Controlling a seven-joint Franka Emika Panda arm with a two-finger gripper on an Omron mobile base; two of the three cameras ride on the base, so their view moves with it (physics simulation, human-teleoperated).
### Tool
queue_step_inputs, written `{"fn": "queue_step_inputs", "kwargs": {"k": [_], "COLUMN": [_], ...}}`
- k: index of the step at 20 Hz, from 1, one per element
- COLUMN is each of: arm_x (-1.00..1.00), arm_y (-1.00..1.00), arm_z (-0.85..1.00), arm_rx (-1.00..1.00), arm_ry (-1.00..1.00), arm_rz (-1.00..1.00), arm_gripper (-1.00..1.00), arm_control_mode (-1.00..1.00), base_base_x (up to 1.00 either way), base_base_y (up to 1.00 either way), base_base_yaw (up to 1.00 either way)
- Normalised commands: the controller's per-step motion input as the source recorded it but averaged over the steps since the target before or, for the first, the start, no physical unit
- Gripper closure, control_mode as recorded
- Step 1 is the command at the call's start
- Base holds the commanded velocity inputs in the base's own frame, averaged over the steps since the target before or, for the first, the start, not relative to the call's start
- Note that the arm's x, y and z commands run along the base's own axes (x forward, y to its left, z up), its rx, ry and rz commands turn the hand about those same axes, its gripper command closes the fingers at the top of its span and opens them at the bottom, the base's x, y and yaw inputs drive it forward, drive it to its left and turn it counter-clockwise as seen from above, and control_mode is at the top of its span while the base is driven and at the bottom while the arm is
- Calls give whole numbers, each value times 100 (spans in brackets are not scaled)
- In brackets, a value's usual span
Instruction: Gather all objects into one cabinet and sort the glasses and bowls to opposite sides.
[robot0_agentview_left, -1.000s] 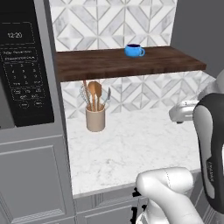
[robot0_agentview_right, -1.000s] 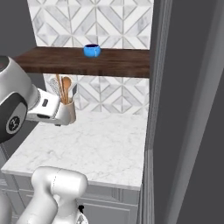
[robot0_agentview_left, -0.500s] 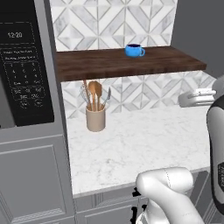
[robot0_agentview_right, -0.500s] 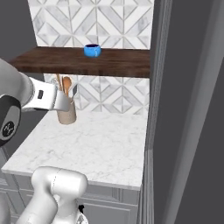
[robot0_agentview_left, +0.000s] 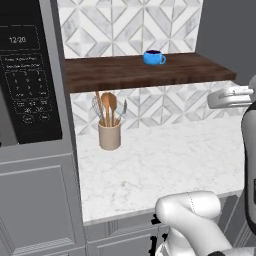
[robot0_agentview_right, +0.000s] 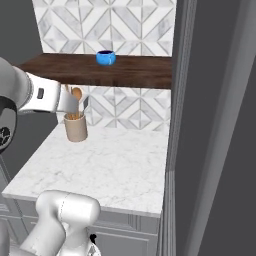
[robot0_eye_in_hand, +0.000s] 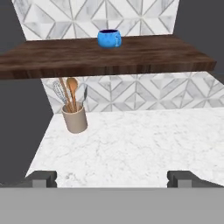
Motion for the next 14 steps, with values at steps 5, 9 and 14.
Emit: {"fn": "queue_step_inputs", "kwargs": {"k": [5, 9, 14], "arm_x": [3, 4, 20], "arm_y": [0, 0, 0], "arm_z": [0, 0, 0], "arm_rx": [0, 0, 0], "arm_ry": [-15, -17, -6], "arm_rz": [2, 6, 1], "arm_gripper": [-100, -100, -100], "arm_control_mode": [-100, -100, -100], "base_base_x": [0, 0, 0], "base_base_y": [0, 0, 0], "base_base_yaw": [0, 0, 0]}}
